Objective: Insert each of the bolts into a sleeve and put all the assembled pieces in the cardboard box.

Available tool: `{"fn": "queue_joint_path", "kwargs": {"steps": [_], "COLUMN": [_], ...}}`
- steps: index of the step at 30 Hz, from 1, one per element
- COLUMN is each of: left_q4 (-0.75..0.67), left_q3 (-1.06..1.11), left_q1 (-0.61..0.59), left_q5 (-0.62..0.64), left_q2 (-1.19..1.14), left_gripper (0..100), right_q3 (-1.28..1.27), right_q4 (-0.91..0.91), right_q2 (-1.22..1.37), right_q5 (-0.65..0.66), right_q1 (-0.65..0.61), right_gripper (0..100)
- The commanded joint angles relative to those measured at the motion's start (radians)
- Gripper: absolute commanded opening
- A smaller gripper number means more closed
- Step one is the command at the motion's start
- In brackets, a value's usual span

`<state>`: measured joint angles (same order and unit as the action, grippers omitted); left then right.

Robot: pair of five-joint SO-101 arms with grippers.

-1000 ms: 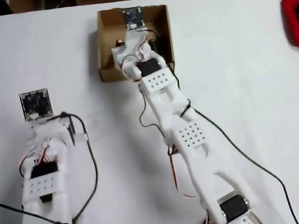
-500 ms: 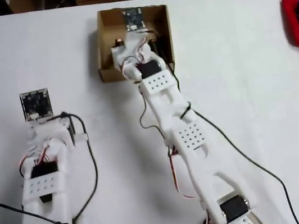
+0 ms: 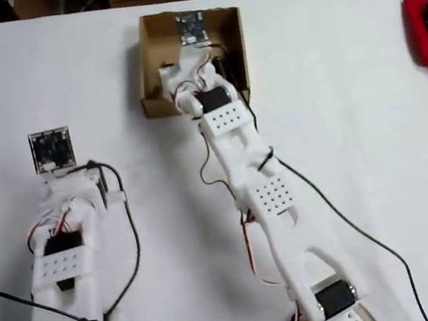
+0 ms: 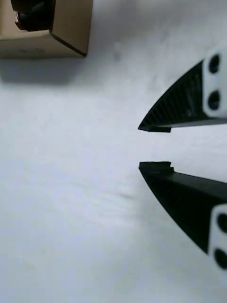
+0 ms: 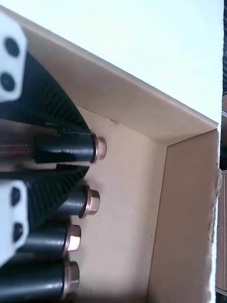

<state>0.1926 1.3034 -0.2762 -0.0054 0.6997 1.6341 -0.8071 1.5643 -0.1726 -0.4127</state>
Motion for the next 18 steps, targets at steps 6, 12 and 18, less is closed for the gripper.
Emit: {"fn": "queue_joint_path", "kwargs": {"steps": [6,12,18], "left_q4": [-0.017,-0.011,0.313], "left_q3": [-0.005,-0.013,-0.14], "left_q1": [-0.006,-0.009,-0.002], "left_q5": [-0.006,-0.005,-0.005], "left_q2": [0.005,0.014,0.196], "left_gripper": [12,12,12], "right_q3": [0.035,0.034,0.034], "right_q4": [0.007,-0.18,-0.63], "right_q2": [-0.048,-0.295,-0.616], "right_q5": [0.002,0.006,0.009], "right_q1": [0.012,0.074,0.093], "right_gripper": [4.2,4.1,4.1]}}
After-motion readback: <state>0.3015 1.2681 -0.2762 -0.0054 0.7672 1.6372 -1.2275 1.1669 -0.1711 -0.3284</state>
